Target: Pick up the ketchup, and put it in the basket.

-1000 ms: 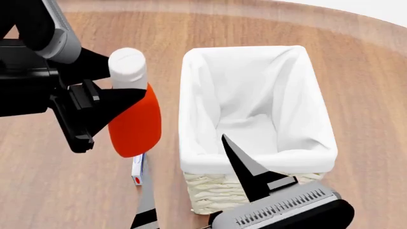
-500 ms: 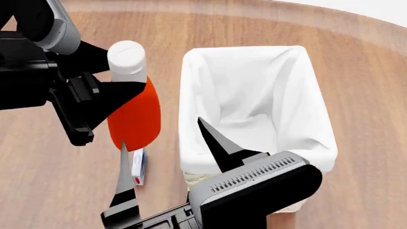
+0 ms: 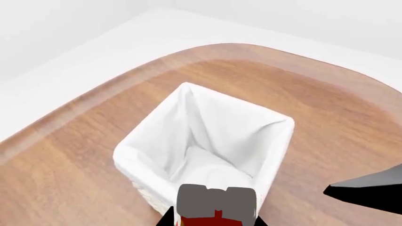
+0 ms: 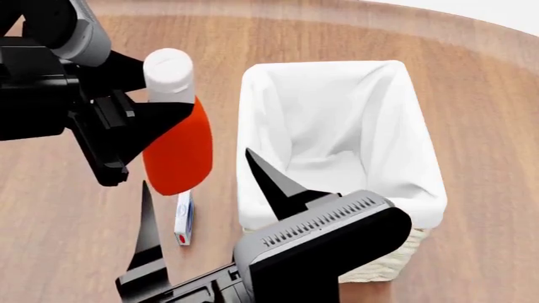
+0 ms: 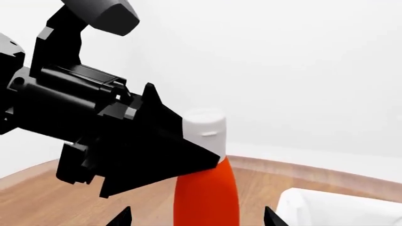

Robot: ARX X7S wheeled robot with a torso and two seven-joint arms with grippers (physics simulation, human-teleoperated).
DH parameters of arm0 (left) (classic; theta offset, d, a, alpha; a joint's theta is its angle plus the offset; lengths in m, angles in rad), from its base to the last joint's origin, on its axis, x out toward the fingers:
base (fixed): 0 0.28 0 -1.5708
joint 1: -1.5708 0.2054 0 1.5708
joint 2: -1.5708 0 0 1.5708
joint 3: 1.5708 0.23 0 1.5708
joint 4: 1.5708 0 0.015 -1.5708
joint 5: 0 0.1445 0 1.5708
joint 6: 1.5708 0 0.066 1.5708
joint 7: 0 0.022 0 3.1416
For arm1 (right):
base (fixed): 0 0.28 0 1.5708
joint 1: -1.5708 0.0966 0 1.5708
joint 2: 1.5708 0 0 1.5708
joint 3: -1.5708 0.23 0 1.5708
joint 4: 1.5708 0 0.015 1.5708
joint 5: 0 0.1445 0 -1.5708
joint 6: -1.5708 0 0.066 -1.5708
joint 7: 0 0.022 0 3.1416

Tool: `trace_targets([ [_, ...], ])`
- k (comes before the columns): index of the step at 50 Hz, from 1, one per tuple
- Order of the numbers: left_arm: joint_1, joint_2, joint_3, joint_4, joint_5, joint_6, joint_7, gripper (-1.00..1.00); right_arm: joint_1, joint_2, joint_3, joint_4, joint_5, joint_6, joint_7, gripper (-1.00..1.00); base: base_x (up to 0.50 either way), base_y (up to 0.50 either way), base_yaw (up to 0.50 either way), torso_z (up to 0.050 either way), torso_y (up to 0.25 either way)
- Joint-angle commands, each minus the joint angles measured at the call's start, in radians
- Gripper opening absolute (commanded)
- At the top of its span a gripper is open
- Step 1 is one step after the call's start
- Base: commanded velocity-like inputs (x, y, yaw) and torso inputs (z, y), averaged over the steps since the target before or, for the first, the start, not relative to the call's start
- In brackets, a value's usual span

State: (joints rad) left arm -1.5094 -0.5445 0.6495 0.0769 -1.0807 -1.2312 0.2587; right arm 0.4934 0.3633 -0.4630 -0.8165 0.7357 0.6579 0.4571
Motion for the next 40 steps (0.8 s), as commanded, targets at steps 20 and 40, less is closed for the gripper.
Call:
trace_targets([
  [20, -0.038, 0.037, -0.031, 0.007, -0.044, -0.01, 0.022, -1.0, 0.072, -0.023, -0.021, 0.056, -0.033, 0.031, -0.049, 1.0, 0.0, 0.0, 0.0, 0.0, 0.001],
  [40, -0.046, 0.032, -0.029, 0.013, -0.061, -0.014, 0.017, -1.0, 0.109, -0.033, -0.034, 0.118, -0.044, 0.015, -0.071, 1.0, 0.0, 0.0, 0.0, 0.0, 0.001],
])
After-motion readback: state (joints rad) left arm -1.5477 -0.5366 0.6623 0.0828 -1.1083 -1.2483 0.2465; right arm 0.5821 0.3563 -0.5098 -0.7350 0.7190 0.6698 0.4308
